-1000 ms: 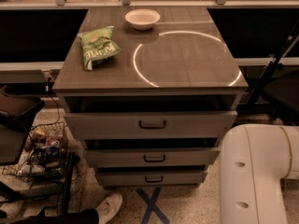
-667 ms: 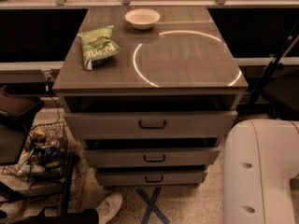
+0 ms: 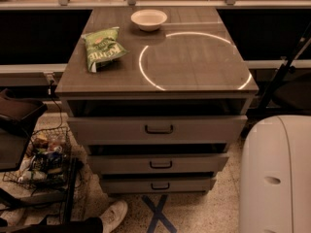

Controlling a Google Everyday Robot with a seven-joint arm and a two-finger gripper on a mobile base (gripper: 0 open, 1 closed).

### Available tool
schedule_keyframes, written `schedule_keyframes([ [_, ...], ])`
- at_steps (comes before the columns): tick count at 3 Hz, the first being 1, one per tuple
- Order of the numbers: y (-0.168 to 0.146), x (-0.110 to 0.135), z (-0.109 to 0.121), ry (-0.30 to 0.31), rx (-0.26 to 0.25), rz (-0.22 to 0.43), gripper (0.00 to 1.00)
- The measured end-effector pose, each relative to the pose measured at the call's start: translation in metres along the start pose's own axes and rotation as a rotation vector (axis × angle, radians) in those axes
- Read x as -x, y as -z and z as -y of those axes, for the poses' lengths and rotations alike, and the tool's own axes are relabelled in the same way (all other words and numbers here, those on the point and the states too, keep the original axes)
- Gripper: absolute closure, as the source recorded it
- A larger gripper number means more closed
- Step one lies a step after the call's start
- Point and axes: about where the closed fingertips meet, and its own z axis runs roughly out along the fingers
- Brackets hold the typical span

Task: Place rxbar blueberry into paper bowl

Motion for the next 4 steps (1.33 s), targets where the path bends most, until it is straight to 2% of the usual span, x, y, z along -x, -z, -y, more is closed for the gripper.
schedule_keyframes([
  [1, 0.022, 0.021, 0.02, 0.077, -0.007, -0.024, 1.0],
  [2, 0.039, 0.035, 0.034, 0.097, 0.0, -0.064, 1.0],
  [3, 0.064, 0.06, 0.029, 0.066, 0.077, -0.133, 1.0],
  [4, 0.066, 0.056, -0.011, -0.022, 0.255, -0.194, 1.0],
])
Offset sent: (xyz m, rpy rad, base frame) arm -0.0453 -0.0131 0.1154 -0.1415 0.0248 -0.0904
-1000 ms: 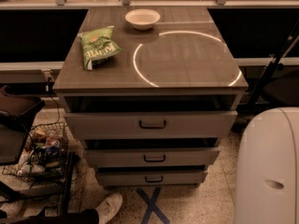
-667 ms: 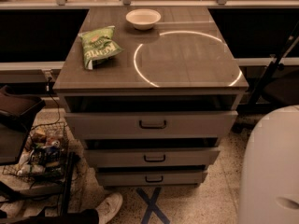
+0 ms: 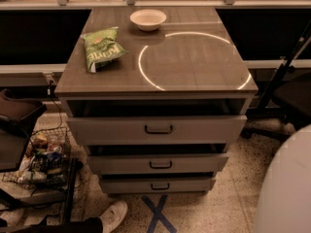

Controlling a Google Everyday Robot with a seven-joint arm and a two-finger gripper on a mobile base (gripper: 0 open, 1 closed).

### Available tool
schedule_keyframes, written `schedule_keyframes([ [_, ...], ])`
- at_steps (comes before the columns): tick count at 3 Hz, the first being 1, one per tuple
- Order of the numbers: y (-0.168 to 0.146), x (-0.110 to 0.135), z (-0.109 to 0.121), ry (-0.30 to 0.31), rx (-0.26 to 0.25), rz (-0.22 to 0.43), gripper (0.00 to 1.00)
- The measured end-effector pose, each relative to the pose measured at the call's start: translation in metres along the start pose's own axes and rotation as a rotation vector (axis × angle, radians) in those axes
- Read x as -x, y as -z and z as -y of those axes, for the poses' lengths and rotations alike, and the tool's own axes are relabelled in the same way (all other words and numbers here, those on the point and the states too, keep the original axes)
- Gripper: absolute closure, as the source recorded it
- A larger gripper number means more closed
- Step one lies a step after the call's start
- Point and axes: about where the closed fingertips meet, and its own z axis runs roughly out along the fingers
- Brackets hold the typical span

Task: Place rxbar blueberry into paper bowl

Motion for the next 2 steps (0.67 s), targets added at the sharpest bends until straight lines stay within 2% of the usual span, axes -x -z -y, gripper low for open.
schedule_keyframes([
  [1, -0.0522, -0.0122, -0.0435, -0.116, 0.213, -0.015, 1.0],
  [2, -0.0565, -0.0098, -0.038, -0.117, 0.194, -0.005, 1.0],
])
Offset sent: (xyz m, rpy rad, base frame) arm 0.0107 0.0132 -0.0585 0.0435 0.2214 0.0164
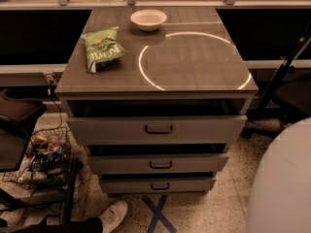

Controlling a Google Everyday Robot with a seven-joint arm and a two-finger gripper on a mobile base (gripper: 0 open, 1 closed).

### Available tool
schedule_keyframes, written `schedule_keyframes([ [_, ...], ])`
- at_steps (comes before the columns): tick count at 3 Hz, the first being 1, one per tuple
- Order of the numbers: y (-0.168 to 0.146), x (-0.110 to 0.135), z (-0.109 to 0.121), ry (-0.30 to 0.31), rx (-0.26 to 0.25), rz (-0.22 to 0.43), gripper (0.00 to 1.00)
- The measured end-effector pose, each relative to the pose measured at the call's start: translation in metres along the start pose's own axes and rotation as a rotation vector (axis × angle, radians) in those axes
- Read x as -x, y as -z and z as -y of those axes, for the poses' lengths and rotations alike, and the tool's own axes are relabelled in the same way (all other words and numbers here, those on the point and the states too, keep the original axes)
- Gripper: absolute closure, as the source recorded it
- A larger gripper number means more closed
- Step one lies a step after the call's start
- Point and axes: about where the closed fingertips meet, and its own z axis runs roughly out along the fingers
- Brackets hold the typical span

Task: Place rxbar blueberry into paper bowl

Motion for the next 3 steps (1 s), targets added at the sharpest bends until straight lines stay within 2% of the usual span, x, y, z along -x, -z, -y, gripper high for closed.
schedule_keyframes([
  [1, -0.006, 0.001, 0.007, -0.021, -0.018, 0.002, 1.0],
  [2, -0.039, -0.004, 0.026, -0.125, -0.055, -0.027, 1.0],
  [3, -0.07, -0.01, 0.056, -0.292, -0.162, -0.103, 1.0],
])
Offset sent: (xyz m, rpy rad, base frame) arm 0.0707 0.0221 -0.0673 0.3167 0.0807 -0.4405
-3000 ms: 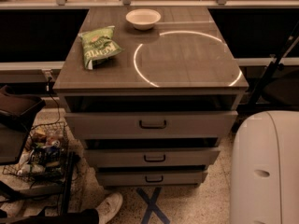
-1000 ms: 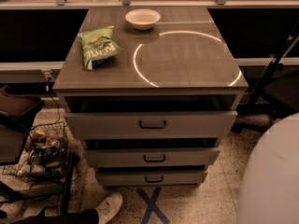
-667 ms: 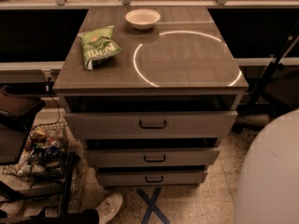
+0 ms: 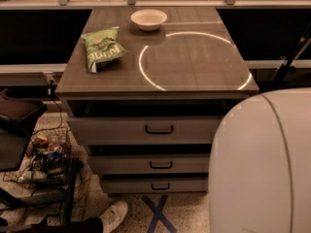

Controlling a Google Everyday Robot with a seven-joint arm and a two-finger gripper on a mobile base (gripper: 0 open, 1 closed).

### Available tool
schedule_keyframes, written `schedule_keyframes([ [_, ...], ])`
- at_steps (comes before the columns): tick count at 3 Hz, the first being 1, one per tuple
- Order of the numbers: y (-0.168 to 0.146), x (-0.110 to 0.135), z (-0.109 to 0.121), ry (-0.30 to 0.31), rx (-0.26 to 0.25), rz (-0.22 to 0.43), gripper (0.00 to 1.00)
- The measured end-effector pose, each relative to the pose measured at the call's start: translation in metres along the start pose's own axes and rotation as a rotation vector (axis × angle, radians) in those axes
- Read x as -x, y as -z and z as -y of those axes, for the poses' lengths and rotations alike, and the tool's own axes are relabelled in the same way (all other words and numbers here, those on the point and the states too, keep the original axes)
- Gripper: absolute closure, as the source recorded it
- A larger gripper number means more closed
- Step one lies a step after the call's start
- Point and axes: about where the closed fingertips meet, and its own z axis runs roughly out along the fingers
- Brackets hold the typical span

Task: Place rxbar blueberry into paper bowl

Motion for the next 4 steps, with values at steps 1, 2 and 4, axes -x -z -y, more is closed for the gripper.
schedule_keyframes([
  [1, -0.027, 0.002, 0.012, -0.156, -0.084, -0.076, 1.0],
  [2, -0.059, 0.003, 0.001, -0.315, -0.078, -0.114, 1.0],
  [4, -0.088, -0.021, -0.007, -0.423, -0.004, -0.109, 1.0],
])
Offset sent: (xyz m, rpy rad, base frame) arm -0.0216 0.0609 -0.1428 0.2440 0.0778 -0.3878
